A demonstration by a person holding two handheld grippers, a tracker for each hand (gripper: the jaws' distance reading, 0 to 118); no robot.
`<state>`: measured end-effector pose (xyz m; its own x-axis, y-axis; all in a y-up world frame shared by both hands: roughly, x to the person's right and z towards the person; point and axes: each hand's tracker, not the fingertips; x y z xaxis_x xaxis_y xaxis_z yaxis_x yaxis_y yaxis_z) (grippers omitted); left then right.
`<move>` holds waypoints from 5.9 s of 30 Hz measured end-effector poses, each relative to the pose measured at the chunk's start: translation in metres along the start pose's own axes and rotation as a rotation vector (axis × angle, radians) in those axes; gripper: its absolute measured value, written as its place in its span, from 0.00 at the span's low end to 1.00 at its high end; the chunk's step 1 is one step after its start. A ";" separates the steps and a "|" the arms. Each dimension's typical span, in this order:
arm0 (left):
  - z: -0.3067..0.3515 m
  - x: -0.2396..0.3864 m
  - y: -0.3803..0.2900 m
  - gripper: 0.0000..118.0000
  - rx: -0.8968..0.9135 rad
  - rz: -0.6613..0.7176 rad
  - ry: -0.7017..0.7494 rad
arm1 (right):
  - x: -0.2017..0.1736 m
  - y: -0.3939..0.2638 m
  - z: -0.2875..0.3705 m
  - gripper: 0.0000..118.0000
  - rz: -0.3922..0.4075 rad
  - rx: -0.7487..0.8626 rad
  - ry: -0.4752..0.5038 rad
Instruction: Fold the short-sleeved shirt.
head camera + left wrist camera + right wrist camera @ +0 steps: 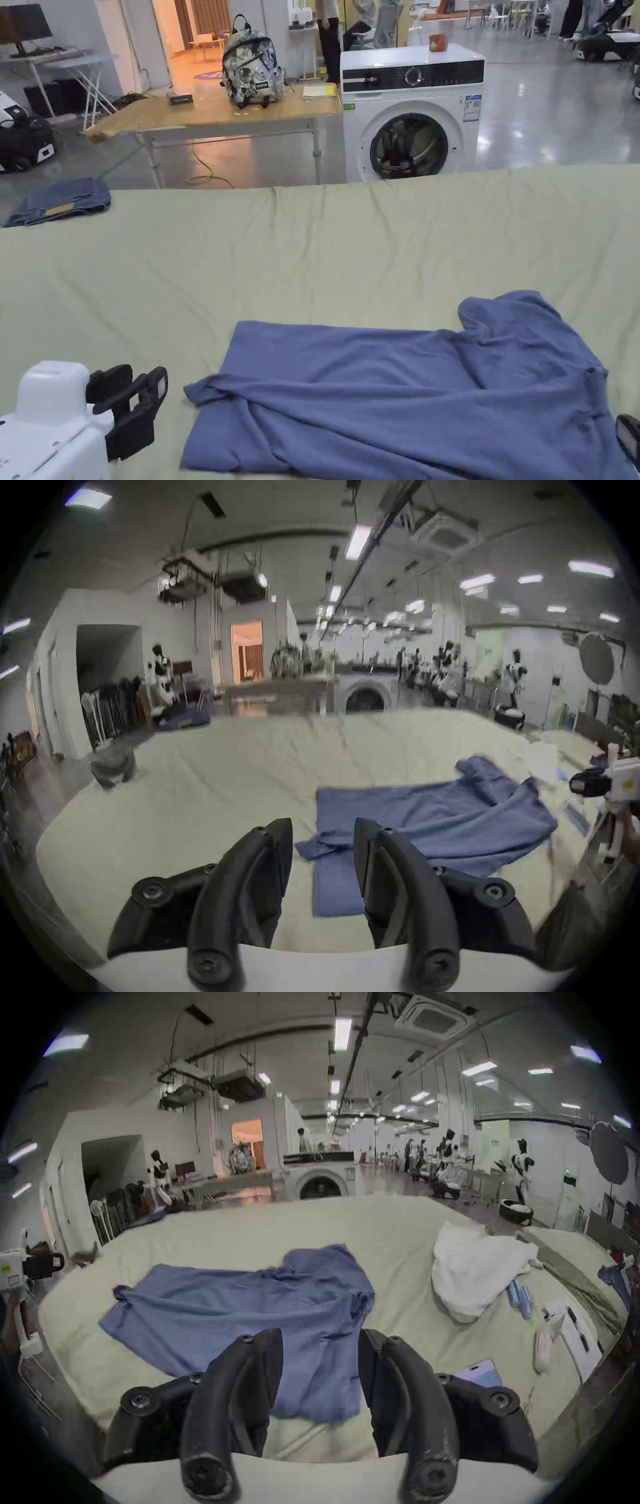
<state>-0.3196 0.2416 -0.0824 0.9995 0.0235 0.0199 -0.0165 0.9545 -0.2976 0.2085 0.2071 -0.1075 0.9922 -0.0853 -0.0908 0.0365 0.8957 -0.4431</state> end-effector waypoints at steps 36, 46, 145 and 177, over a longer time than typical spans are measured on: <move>-0.139 -0.002 -0.069 0.40 -0.517 0.113 0.019 | 0.001 -0.056 0.050 0.00 -0.141 -0.062 0.118; -0.170 0.013 -0.094 0.18 -0.615 0.033 0.096 | 0.044 -0.072 0.039 0.00 -0.272 -0.112 0.029; -0.161 -0.061 -0.024 0.47 -0.600 0.322 0.033 | -0.025 -0.045 0.041 0.00 0.046 -0.034 0.096; -0.251 -0.007 -0.042 0.02 -0.994 -0.090 0.121 | 0.087 0.064 -0.221 0.76 -0.141 -0.600 0.005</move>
<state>-0.3193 0.1266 -0.3099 0.9928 -0.1199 0.0008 0.0332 0.2684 -0.9627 0.2713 0.1607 -0.3413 0.9820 -0.1887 0.0021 0.0930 0.4740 -0.8756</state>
